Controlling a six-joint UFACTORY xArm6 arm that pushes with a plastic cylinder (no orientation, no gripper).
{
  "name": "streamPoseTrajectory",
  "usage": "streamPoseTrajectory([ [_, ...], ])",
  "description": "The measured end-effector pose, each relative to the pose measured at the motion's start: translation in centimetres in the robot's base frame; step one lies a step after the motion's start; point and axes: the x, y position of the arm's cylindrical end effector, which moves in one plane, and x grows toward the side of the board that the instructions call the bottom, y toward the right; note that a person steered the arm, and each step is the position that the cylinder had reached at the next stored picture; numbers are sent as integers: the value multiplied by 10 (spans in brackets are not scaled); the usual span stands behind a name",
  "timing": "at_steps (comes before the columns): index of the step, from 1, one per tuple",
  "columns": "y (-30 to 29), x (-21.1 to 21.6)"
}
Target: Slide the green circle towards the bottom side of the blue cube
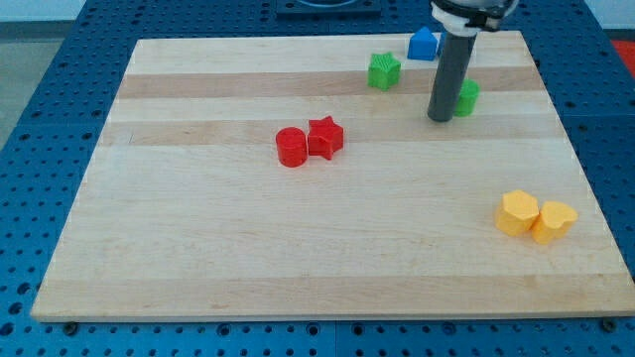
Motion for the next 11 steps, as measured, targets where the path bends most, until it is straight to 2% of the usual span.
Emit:
streamPoseTrajectory([
  [1,32,-4],
  [2,63,-32],
  [3,69,-43],
  [4,57,-15],
  [5,54,-13],
  [6,80,-15],
  [8,82,-58],
  [10,60,-32],
  [11,41,-40],
])
